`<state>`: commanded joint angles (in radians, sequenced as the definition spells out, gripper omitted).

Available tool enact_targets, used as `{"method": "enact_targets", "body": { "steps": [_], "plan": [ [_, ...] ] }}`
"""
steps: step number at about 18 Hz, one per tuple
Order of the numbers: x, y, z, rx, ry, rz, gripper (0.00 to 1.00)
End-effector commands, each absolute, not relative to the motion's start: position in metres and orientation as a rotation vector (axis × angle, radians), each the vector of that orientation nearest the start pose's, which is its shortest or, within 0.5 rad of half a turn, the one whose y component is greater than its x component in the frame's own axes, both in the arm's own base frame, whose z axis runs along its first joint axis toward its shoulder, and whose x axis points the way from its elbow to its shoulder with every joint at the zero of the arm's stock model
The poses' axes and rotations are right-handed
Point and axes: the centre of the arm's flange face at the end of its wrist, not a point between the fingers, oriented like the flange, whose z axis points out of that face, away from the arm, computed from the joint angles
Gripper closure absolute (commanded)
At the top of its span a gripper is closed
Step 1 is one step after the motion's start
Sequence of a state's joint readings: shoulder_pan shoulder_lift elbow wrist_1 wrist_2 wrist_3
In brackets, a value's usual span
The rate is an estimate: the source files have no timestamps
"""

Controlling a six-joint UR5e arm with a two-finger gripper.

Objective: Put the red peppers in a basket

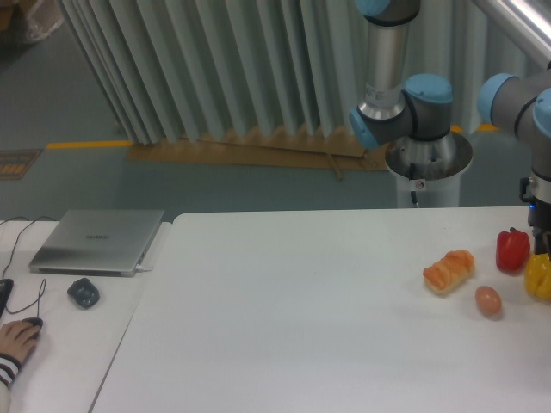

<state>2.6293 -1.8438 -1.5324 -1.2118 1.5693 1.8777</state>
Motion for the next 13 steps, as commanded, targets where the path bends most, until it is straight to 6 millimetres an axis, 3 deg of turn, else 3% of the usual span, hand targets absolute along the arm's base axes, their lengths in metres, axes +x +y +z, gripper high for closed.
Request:
{"method": "enact_targets", "body": {
  "steps": [13],
  "plan": [
    [-0.4645,0.4149,0.3894,-2.964,0.862,0.169,0.00]
  ]
}}
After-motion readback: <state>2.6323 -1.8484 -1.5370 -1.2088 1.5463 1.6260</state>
